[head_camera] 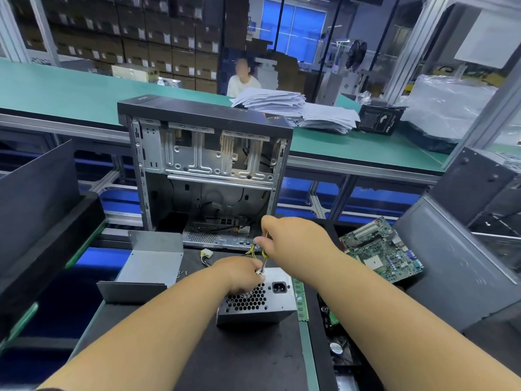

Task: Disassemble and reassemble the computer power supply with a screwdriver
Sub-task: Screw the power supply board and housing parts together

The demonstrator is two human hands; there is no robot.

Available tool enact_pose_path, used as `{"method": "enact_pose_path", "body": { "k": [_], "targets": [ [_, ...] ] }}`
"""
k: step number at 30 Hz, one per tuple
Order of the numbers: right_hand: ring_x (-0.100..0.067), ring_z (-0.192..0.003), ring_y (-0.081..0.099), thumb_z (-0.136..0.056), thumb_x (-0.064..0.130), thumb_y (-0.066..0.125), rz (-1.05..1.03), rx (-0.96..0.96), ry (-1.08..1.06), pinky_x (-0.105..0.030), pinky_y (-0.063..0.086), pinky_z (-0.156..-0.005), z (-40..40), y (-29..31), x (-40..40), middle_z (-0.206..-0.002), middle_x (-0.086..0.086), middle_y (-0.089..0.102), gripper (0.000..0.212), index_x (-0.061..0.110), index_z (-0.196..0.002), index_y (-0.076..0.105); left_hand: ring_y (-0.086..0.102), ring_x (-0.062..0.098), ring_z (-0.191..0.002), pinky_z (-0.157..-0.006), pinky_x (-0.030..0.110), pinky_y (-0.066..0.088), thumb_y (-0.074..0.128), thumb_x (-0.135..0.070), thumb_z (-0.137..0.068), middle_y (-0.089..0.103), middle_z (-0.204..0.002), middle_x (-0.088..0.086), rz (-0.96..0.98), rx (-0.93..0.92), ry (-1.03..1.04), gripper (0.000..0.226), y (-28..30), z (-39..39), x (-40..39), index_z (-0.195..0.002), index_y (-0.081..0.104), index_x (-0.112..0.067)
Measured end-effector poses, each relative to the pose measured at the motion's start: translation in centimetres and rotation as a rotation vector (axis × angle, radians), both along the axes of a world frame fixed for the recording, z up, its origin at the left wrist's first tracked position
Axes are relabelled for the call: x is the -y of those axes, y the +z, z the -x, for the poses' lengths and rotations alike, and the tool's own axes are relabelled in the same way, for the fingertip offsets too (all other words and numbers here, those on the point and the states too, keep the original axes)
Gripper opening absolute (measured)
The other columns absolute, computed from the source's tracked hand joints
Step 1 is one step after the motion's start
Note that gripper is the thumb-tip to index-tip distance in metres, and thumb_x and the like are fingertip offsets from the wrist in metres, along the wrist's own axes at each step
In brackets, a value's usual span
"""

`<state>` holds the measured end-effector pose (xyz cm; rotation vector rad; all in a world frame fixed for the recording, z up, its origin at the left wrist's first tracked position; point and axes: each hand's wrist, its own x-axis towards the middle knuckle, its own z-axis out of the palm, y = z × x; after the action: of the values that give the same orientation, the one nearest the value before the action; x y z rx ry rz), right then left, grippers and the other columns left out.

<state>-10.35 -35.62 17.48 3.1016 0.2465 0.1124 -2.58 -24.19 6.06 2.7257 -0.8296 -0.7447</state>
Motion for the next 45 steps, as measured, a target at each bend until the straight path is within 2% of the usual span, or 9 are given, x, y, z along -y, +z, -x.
{"method": "enact_pose_path", "body": {
  "k": [3, 11, 15, 26, 29, 33, 38, 42, 45],
  "targets": [
    [-0.018, -0.069, 0.049, -0.100, 0.035, 0.045, -0.142, -0.081, 0.017, -0.037, 0.041, -0.058, 0.3, 0.3, 0.2, -0.079, 0.004, 0.049, 0.015, 0.021, -0.096, 0.040, 0.054, 0.019, -0.104, -0.082, 0.032, 0.043, 0.039, -0.047, -0.099, 0.059, -0.125, -0.004, 0.010, 0.007, 0.003, 0.033, -0.4, -0.3, 0.0, -0.122, 0.052, -0.029],
    [-0.010, -0.059, 0.039, -0.100, 0.041, 0.050, -0.064, -0.071, -0.142, -0.030, 0.023, -0.047, -0.6, 0.7, 1.3, -0.069, 0.002, 0.045, 0.027, 0.018, -0.093, 0.039, 0.051, 0.018, -0.097, -0.073, 0.031, 0.037, 0.039, -0.047, -0.099, 0.060, -0.124, -0.005, 0.019, 0.027, -0.011, 0.034, -0.9, -0.6, 0.1, -0.127, 0.050, -0.032],
    [-0.010, -0.058, 0.036, -0.100, 0.043, 0.049, -0.040, -0.030, -0.159, -0.030, 0.024, -0.047, -1.0, 0.3, 0.3, -0.068, 0.004, 0.041, 0.028, 0.019, -0.092, 0.037, 0.054, 0.019, -0.115, -0.081, 0.032, 0.040, 0.038, -0.047, -0.099, 0.057, -0.133, -0.006, 0.006, 0.023, -0.004, 0.040, -0.9, -0.7, 0.1, -0.135, 0.048, -0.032],
    [-0.025, -0.080, 0.052, -0.102, 0.040, 0.046, -0.145, -0.030, -0.240, -0.034, 0.041, -0.065, -1.7, 0.0, 0.2, -0.087, -0.002, 0.054, 0.029, 0.013, -0.110, 0.047, 0.052, 0.018, -0.105, -0.090, 0.033, 0.044, 0.039, -0.046, -0.097, 0.059, -0.129, -0.002, 0.032, -0.026, 0.003, 0.042, -0.6, -1.5, 0.1, -0.133, 0.050, -0.027],
    [-0.023, -0.075, 0.051, -0.101, 0.041, 0.044, -0.258, 0.035, -0.269, -0.033, 0.038, -0.061, -1.1, -0.3, 1.2, -0.076, 0.004, 0.050, 0.024, 0.017, -0.099, 0.044, 0.057, 0.025, -0.109, -0.088, 0.036, 0.045, 0.036, -0.041, -0.099, 0.063, -0.121, 0.005, 0.084, -0.043, 0.034, 0.033, -0.3, -1.4, 0.0, -0.115, 0.055, -0.020],
    [-0.021, -0.069, 0.058, -0.101, 0.041, 0.041, -0.464, 0.178, -0.352, -0.035, 0.048, -0.060, -0.3, -1.0, 3.5, -0.086, 0.005, 0.068, 0.021, 0.021, -0.096, 0.045, 0.057, 0.021, -0.099, -0.096, 0.039, 0.044, 0.035, -0.032, -0.098, 0.064, -0.105, -0.002, 0.135, -0.061, 0.124, 0.028, -0.2, -1.5, 0.3, -0.099, 0.061, -0.021],
    [-0.018, -0.062, 0.052, -0.099, 0.037, 0.048, -0.802, 0.187, -0.444, -0.033, 0.040, -0.056, 0.0, -2.8, 4.8, -0.075, 0.001, 0.064, 0.016, 0.025, -0.090, 0.052, 0.041, 0.023, -0.079, -0.076, 0.034, 0.039, 0.038, -0.016, -0.096, 0.049, -0.087, 0.008, 0.120, -0.127, 0.171, 0.018, 0.6, -2.5, 1.3, -0.087, 0.053, -0.013],
    [-0.011, -0.062, 0.055, -0.100, 0.029, 0.050, -1.118, 0.202, -0.485, -0.029, 0.042, -0.058, -0.8, -3.7, 4.5, -0.073, 0.007, 0.071, 0.010, 0.027, -0.092, 0.057, 0.061, 0.022, -0.094, -0.090, 0.033, 0.047, 0.039, -0.031, -0.096, 0.069, -0.096, 0.001, 0.137, -0.047, 0.243, 0.029, -0.3, -2.7, 1.0, -0.097, 0.066, -0.020],
    [-0.003, -0.057, 0.054, -0.099, 0.024, 0.052, -1.323, 0.164, -0.520, -0.023, 0.043, -0.057, -1.8, -4.2, 3.8, -0.077, 0.010, 0.074, 0.010, 0.030, -0.099, 0.061, 0.062, 0.012, -0.103, -0.087, 0.025, 0.046, 0.052, -0.039, -0.094, 0.070, -0.104, -0.015, 0.335, -0.018, 0.272, 0.021, -1.2, -2.8, 0.0, -0.101, 0.071, -0.033]
  ]
}}
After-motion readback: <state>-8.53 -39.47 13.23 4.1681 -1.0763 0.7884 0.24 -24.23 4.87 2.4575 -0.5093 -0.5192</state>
